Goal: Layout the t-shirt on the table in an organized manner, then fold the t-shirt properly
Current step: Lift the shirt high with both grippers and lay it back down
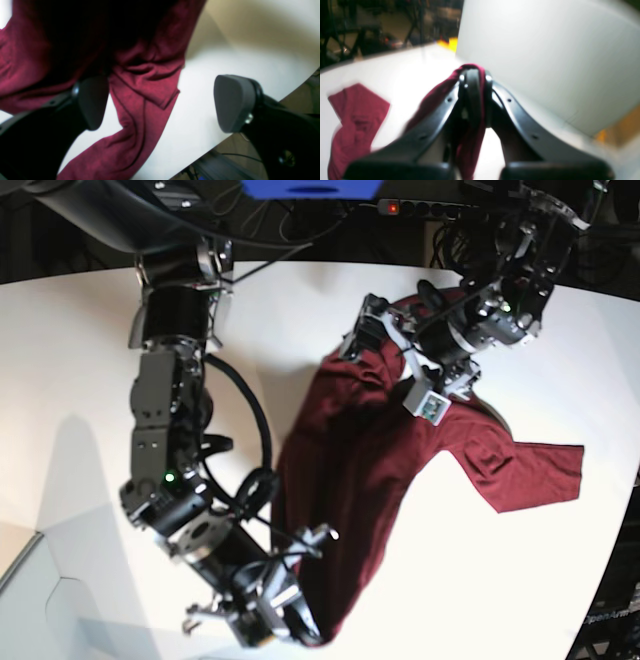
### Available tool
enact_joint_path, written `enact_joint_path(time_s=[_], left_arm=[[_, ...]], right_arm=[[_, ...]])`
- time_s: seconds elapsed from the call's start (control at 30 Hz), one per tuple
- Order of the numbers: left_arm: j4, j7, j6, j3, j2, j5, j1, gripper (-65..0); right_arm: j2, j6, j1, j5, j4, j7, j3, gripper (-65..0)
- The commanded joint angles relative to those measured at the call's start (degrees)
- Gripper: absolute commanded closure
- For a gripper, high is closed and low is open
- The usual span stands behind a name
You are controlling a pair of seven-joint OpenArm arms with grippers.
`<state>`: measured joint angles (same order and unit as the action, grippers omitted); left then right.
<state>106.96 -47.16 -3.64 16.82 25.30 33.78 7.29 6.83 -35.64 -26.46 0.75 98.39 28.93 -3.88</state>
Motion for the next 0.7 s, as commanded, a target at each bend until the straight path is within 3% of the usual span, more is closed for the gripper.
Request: enact_joint_path(time_s=[0.0, 0.1, 0.2, 0.43, 0.53, 0.67], left_arm=[[0.9, 0.8, -0.1, -0.2, 0.3, 0.5, -1.1, -65.0], [0.9, 0.8, -0.1, -0.2, 0.3, 0.5, -1.4, -65.0], [0.9, 0.9, -0.1, -0.2, 0.5, 0.5, -2.0, -65.0], [0.8, 1.0, 0.0, -1.6, 0.2, 0.4, -3.9, -65.0], [-1.0, 1.0, 0.0, -4.0, -0.4, 0.5, -4.9, -65.0], [-8.3, 0.9, 0.0, -9.5, -4.2, 0.1, -8.7, -65.0]], right_arm=[[0.2, 0.5, -0.9, -1.5, -1.1, -5.0, 1.5, -1.9], [-1.1, 0.5, 0.5, -1.5, -7.8, -10.2, 6.8, -1.9], [-2.3, 0.5, 0.5, -1.5, -12.5, -10.8, 11.1, -3.5], [-7.5, 0.5, 0.3, -1.5, -21.0, -10.9, 19.8, -22.3], [-8.5, 0.5, 1.6, -1.6, -20.8, -10.7, 21.9, -30.2], [-8.1, 0.5, 7.3, -1.9, -12.5, -10.6, 27.0, -37.3]])
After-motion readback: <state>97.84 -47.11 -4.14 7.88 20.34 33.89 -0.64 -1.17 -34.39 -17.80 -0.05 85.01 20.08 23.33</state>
